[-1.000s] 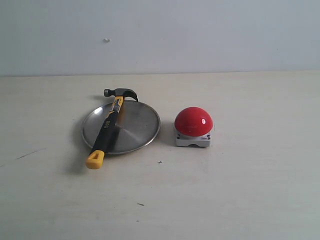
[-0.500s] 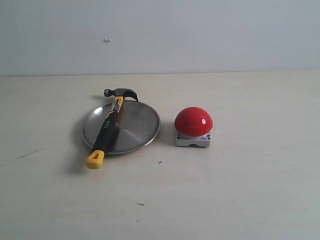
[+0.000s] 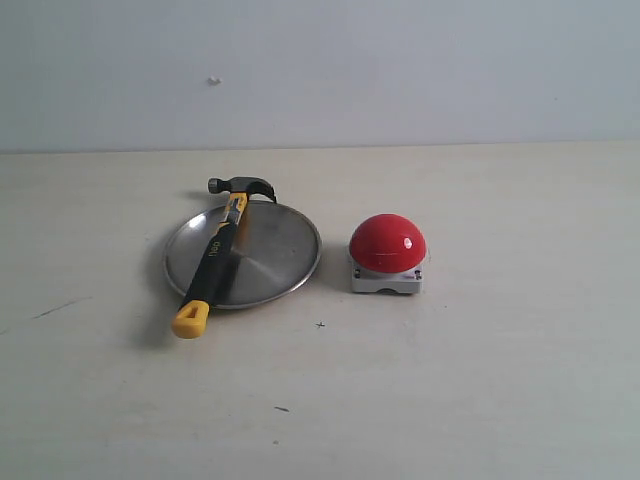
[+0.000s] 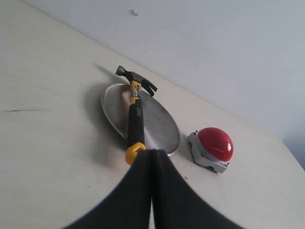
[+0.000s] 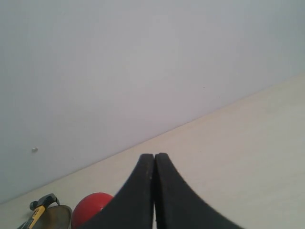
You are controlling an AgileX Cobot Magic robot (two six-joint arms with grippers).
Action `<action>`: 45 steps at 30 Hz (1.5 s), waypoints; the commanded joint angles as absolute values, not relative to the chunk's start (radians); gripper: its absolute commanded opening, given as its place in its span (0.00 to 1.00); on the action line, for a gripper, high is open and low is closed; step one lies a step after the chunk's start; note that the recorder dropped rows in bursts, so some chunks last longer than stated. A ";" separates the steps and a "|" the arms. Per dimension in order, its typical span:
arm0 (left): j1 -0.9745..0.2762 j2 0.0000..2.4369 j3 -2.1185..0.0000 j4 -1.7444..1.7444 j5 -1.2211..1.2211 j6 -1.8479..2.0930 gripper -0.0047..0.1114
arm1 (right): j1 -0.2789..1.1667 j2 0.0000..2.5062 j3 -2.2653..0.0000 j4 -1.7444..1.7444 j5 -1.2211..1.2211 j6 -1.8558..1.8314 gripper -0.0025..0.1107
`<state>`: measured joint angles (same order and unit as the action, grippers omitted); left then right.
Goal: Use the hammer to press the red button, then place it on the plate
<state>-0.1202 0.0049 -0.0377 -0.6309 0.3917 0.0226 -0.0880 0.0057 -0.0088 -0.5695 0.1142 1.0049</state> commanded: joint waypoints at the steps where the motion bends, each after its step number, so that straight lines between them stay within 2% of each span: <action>1: -0.118 0.000 -0.036 -0.633 0.392 0.026 0.06 | -0.093 0.000 -0.005 -0.578 0.098 0.994 0.02; 10: -0.118 0.000 -0.036 -0.633 0.392 0.026 0.06 | -0.093 0.000 -0.005 -0.556 0.060 0.921 0.02; 16: -0.118 0.000 -0.036 -0.633 0.392 0.026 0.06 | -0.093 0.000 0.000 0.027 0.053 0.187 0.02; 18: -0.118 0.000 -0.036 -0.633 0.392 0.026 0.06 | -0.093 0.000 0.000 0.092 0.050 0.075 0.02; 21: -0.118 0.000 -0.036 -0.633 0.392 0.026 0.06 | -0.093 0.000 0.000 0.051 0.108 0.074 0.02; 42: -0.118 0.000 -0.036 -0.633 0.392 0.026 0.06 | -0.093 0.000 0.000 0.053 0.108 0.091 0.02; 45: -0.118 0.000 -0.036 -0.545 0.381 0.086 0.06 | -0.093 0.000 0.000 0.053 0.108 0.091 0.02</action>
<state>-0.1202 0.0049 -0.0377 -0.6024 0.3917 0.0470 -0.0880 0.0057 -0.0048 0.0509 0.1086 0.0980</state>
